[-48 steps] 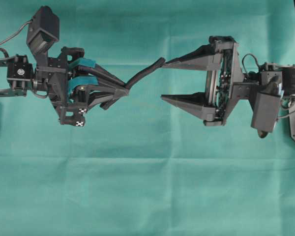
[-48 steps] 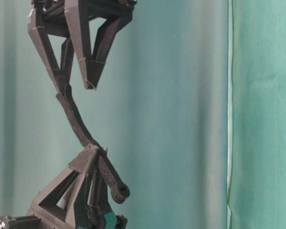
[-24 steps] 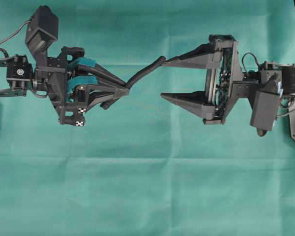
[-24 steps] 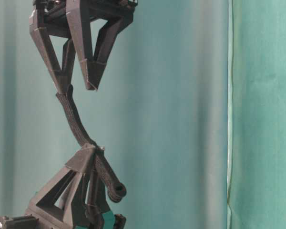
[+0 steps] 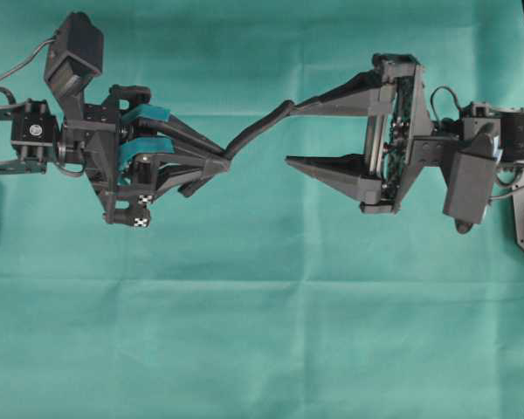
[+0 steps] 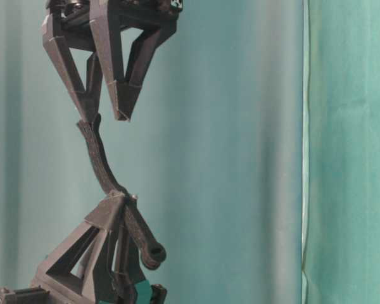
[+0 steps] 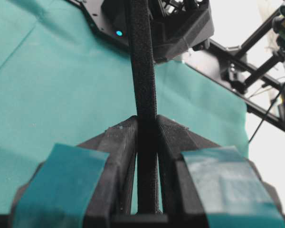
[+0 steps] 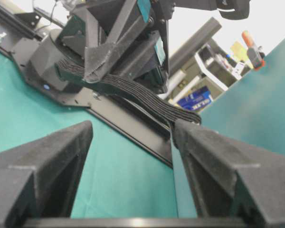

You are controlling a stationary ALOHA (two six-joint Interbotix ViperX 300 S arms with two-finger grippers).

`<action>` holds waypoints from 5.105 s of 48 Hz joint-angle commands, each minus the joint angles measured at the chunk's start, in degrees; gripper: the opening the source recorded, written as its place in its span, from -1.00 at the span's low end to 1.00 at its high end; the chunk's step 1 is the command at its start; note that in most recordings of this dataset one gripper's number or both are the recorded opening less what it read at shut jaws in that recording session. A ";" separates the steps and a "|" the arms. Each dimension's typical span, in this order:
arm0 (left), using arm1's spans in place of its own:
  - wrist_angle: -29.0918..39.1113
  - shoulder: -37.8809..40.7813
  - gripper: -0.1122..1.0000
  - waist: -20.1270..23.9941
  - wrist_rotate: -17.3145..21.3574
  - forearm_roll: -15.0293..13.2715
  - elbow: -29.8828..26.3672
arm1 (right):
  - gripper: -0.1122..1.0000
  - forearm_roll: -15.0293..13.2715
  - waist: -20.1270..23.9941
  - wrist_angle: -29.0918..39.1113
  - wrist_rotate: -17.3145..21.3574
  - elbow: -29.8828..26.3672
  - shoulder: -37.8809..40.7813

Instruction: Peel off the Velcro with your right arm.

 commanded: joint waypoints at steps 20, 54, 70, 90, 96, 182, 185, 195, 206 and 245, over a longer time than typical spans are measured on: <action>-0.62 -0.97 -0.62 -0.26 -0.09 -0.09 -0.44 | -0.24 0.18 -0.97 -1.76 -0.09 -0.62 -0.35; -0.70 -0.97 -0.62 -0.26 -1.14 -0.09 -0.09 | -0.24 0.00 -0.97 -3.08 -0.18 -0.26 -0.09; -0.70 -0.79 -0.62 -0.26 -3.60 -0.09 0.26 | -0.24 0.00 -0.97 -3.08 -0.26 0.00 -1.05; -1.23 -0.62 -0.62 -0.26 -4.22 -0.09 0.26 | -0.24 -0.09 -0.97 -3.08 -0.35 -0.18 -0.35; -1.23 -0.62 -0.62 -0.26 -4.22 -0.09 0.26 | -0.24 -0.35 -0.97 -3.69 -0.35 -0.26 0.00; -1.23 -0.53 -0.62 -0.09 -5.10 -0.09 0.79 | -0.90 -0.88 -0.79 -6.77 -0.26 -1.32 2.37; -1.23 -0.53 -0.62 -0.09 -5.10 -0.09 0.79 | -0.92 -0.88 -0.79 -6.77 -0.26 -1.32 2.46; -1.23 -0.44 -0.62 -0.09 -5.10 -0.09 0.79 | -0.96 -0.97 -0.88 -6.77 -0.26 -1.49 2.37; -1.32 -0.44 -0.62 -0.09 -5.10 -0.09 0.79 | -0.96 -0.88 -0.88 -6.77 -0.26 -1.32 2.37; -4.13 -0.44 -0.62 0.09 -5.10 -0.09 1.49 | -0.96 -0.97 2.29 -6.86 0.09 -2.90 5.98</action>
